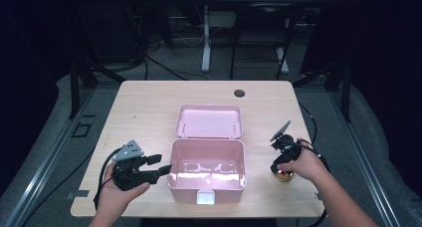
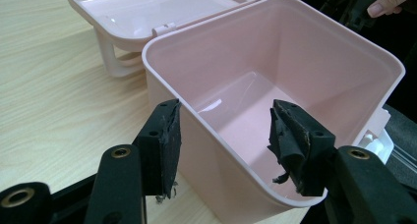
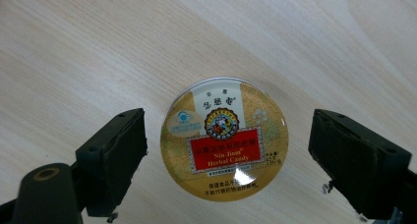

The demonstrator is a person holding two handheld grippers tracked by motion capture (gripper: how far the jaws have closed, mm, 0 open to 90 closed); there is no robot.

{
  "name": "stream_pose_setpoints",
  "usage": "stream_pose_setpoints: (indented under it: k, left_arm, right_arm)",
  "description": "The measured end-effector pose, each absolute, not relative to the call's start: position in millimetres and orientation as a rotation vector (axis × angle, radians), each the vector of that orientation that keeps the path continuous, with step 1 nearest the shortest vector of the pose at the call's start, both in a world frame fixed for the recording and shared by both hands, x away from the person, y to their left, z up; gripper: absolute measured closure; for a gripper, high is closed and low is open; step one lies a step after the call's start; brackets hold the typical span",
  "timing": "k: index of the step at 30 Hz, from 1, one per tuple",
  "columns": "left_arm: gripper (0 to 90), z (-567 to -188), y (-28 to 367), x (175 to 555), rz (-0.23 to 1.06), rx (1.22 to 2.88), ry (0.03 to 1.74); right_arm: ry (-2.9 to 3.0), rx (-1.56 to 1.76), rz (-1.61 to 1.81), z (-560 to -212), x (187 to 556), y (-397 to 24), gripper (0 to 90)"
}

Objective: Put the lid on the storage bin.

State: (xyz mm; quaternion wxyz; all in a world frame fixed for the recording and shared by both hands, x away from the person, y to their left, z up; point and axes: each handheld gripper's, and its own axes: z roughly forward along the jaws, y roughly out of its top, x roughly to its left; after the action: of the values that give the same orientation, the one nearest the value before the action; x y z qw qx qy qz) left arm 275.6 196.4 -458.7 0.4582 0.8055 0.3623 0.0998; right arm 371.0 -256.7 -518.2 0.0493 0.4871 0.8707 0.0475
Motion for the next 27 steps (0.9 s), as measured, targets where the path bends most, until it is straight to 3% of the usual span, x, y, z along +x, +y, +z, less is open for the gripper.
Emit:
stream_pose_setpoints:
  k: [27]
  left_arm:
    - [45.3, -462, 201, 278, 0.252, 1.979, 0.933]
  right_arm:
    - [2.693, 1.532, 0.117, -546, 370, -264, 18.8]
